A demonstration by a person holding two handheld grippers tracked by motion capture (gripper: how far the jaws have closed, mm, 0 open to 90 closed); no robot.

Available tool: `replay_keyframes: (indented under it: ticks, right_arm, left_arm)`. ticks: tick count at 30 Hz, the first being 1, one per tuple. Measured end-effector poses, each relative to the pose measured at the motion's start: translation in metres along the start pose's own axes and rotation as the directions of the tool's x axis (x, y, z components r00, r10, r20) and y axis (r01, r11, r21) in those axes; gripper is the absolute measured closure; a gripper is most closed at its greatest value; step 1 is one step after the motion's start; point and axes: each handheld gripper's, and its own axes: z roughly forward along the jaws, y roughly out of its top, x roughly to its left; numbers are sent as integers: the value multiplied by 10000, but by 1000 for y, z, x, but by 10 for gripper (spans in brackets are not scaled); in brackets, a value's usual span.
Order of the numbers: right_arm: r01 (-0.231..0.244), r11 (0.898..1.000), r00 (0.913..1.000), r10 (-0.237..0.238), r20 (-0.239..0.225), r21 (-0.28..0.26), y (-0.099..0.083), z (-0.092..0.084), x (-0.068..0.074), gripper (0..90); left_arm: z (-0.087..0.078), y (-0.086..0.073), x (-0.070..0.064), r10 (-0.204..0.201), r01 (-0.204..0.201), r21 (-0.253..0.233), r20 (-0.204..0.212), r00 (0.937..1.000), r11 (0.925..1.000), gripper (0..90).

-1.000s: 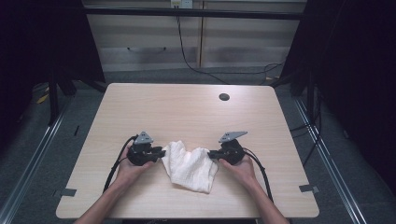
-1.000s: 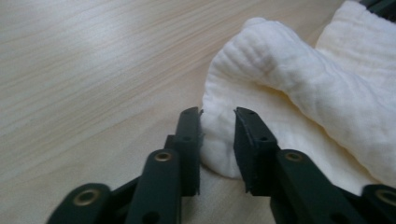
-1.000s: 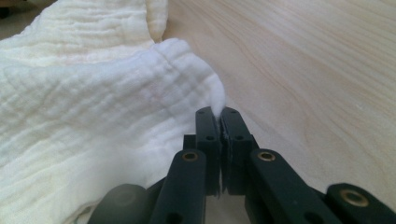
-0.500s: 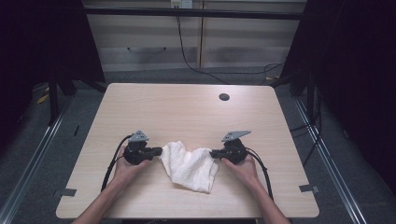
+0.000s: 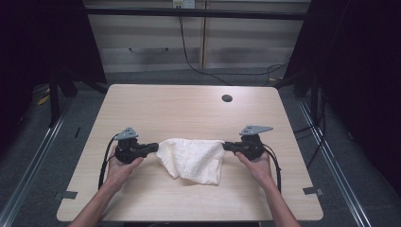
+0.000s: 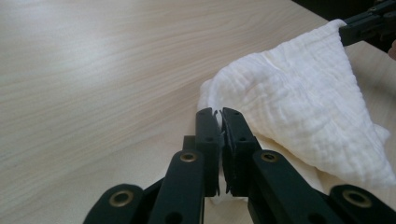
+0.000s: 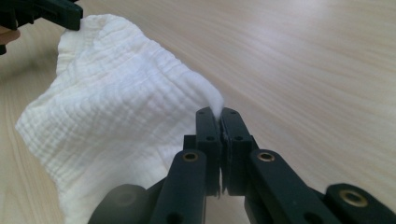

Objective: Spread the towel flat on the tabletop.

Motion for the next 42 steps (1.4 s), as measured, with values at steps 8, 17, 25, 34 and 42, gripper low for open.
replay_keyframes:
  ticks: [8, 17, 25, 34, 42]
  right_arm:
    - [134, 9981, 9999, -134, 1, -602, 15, -20, -1, 873]
    - [401, 9959, 9991, -390, 147, -813, 35, -34, 0, 872]
    - [404, 9929, 9992, -405, 15, -1118, 53, -34, 1, 873]
    - [309, 9840, 9995, -309, 28, -1755, 83, -46, -7, 873]
    - [325, 9800, 9993, -279, 262, -1962, 108, -51, -14, 874]
  left_arm:
    - [-16, 18, -11, 708, -694, -454, 303, 9970, 9966, 862]
    - [-30, 24, -4, 634, -602, -836, 354, 9974, 9947, 864]
    - [-37, 47, -5, 857, -827, -1198, 201, 9961, 9893, 864]
    - [-52, 84, 0, 953, -961, -1693, -128, 9954, 9809, 864]
    - [-52, 114, 4, 926, -979, -1842, -373, 9950, 9780, 865]
